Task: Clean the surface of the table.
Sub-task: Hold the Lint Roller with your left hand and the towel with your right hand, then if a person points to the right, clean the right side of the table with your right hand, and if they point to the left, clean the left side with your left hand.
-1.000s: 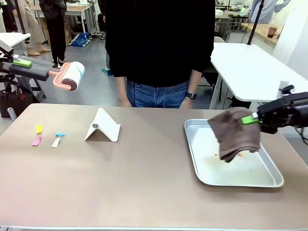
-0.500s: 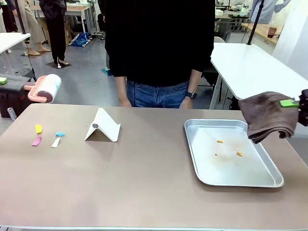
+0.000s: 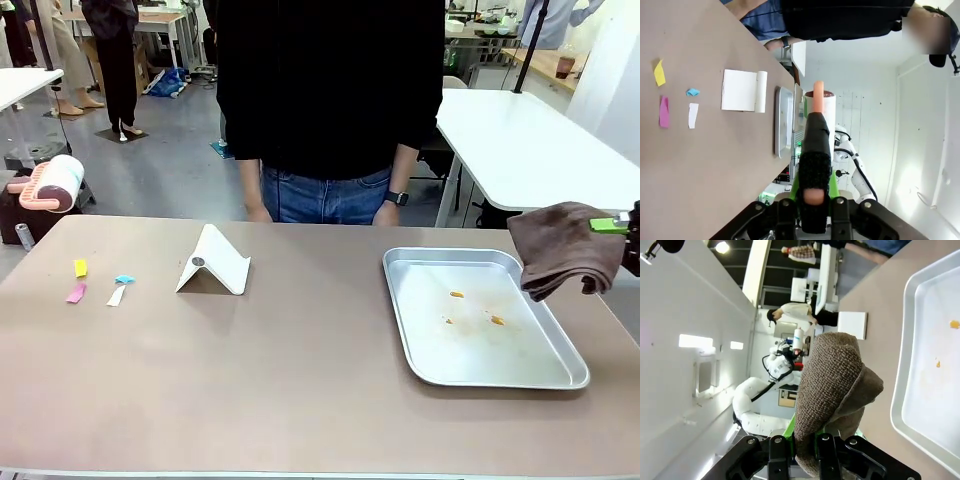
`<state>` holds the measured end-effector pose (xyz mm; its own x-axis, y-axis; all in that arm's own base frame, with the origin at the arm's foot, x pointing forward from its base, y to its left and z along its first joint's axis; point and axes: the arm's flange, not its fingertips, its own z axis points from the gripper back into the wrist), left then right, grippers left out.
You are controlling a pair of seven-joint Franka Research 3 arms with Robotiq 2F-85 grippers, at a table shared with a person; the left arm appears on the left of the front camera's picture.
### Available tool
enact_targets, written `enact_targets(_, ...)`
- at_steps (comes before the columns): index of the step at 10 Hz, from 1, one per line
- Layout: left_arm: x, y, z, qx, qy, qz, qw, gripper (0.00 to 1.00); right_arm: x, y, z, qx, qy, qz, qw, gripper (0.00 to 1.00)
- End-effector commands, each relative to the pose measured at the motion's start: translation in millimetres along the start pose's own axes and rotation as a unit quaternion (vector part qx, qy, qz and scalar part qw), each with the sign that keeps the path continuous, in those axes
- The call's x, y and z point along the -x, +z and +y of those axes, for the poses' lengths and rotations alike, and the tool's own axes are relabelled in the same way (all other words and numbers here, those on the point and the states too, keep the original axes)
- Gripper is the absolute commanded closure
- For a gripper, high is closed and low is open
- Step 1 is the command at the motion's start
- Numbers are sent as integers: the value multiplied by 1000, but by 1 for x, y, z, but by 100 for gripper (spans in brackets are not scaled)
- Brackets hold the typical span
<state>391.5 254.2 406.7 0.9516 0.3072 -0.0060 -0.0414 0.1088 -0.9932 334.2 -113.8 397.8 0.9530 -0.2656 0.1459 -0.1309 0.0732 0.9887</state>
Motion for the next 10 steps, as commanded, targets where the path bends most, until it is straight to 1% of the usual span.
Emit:
enact_targets(1,4,6,-3,0,-13,-2,1000,100,2,1,8,3,0,5,1000,100)
enact_targets(10,4,6,-3,0,-13,-2,1000,100,2,1,8,3,0,5,1000,100)
